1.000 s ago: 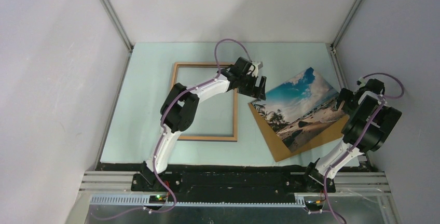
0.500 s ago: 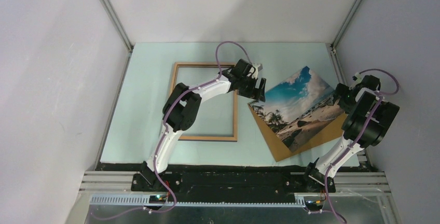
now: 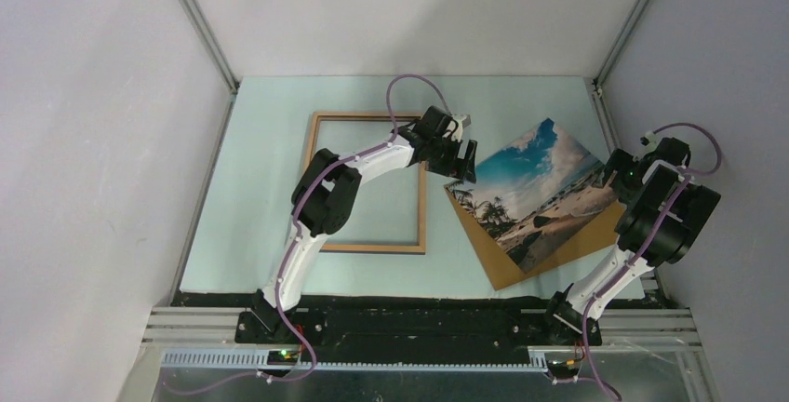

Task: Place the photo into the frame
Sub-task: Pick up the photo at the center of the board.

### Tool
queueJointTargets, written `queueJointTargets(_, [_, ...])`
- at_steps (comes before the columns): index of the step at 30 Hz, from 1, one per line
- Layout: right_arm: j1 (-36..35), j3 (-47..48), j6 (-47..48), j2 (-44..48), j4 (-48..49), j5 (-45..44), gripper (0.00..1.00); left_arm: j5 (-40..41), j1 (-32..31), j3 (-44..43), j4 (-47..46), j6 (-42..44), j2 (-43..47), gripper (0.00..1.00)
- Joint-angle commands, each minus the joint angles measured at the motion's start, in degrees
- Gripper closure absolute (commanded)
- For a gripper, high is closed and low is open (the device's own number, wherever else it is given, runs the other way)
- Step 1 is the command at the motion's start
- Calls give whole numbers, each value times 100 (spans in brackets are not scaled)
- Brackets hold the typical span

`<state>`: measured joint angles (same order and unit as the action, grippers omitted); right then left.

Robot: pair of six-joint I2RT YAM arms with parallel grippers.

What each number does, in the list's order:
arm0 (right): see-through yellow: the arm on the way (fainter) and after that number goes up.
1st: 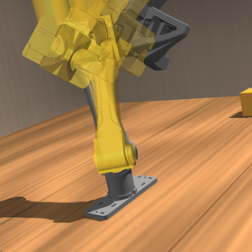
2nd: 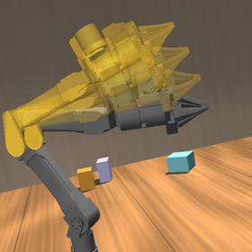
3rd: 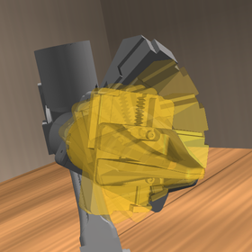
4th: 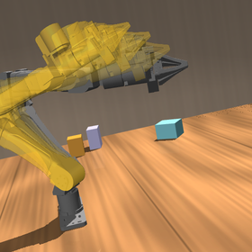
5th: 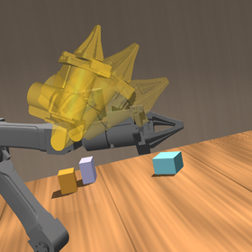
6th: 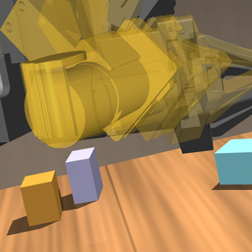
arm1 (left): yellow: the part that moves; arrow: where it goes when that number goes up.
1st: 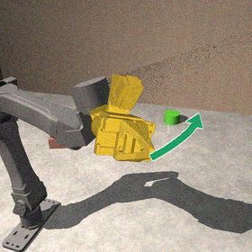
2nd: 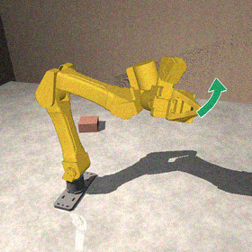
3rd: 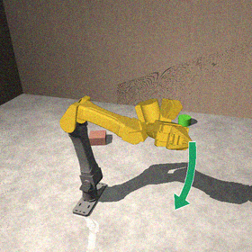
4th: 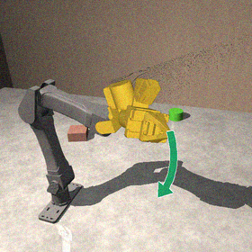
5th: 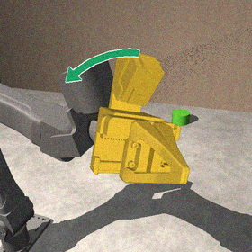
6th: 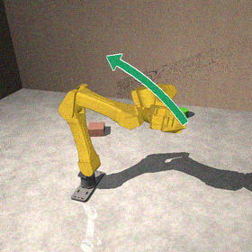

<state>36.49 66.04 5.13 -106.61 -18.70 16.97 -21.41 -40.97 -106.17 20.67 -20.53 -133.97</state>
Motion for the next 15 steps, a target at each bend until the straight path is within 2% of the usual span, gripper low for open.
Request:
queueJointTargets(1, [-56,165,-605,136,369,906,18,-119,-8,81,-47,-18,-16,6])
queueJointTargets(15, [-63,332,-854,43,546,1162,15,-223,-14,37,-53,-9,-40,6])
